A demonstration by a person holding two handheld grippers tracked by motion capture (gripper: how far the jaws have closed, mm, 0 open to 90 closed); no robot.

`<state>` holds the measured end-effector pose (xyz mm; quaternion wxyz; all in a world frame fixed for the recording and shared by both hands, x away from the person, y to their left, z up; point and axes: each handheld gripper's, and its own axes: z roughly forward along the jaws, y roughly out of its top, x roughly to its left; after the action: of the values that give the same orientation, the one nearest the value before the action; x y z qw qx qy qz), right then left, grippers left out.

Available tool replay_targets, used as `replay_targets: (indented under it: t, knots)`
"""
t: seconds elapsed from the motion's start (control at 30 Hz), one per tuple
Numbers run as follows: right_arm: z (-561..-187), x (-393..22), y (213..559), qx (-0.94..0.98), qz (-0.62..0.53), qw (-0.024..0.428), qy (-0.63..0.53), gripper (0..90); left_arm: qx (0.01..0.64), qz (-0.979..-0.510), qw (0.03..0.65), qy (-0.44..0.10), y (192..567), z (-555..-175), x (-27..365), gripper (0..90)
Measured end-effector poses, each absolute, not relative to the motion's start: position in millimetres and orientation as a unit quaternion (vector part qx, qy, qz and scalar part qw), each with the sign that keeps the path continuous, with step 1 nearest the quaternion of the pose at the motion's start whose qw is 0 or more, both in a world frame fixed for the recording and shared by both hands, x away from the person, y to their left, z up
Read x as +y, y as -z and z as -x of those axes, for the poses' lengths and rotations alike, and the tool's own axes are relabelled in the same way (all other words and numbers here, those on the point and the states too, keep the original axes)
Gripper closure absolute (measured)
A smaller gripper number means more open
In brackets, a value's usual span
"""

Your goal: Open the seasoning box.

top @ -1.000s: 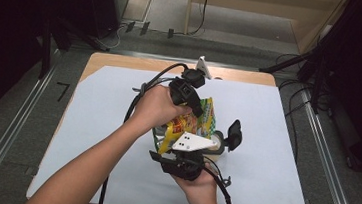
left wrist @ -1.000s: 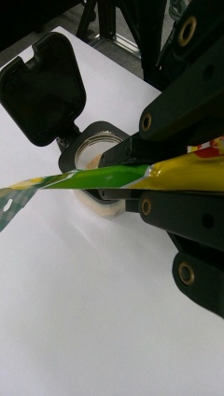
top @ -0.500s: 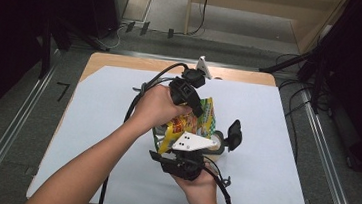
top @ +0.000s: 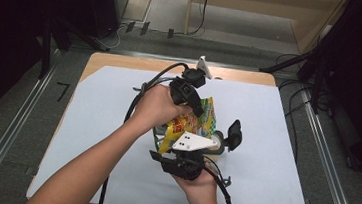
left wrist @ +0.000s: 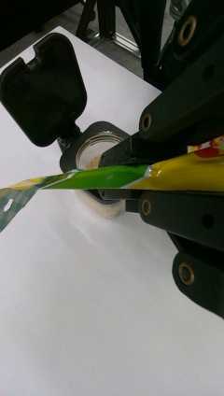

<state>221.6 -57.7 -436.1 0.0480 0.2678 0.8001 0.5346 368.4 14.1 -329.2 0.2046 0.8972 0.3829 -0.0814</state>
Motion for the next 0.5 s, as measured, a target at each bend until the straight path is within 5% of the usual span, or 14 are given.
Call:
replay_targets:
  t: [0.5]
  knots:
    - [-221.7,-58.4,435.8,0.800,-0.269,0.048,-0.535,67.0,0.382,-0.897,0.206,0.081,329.5,-368.6,12.9,86.0]
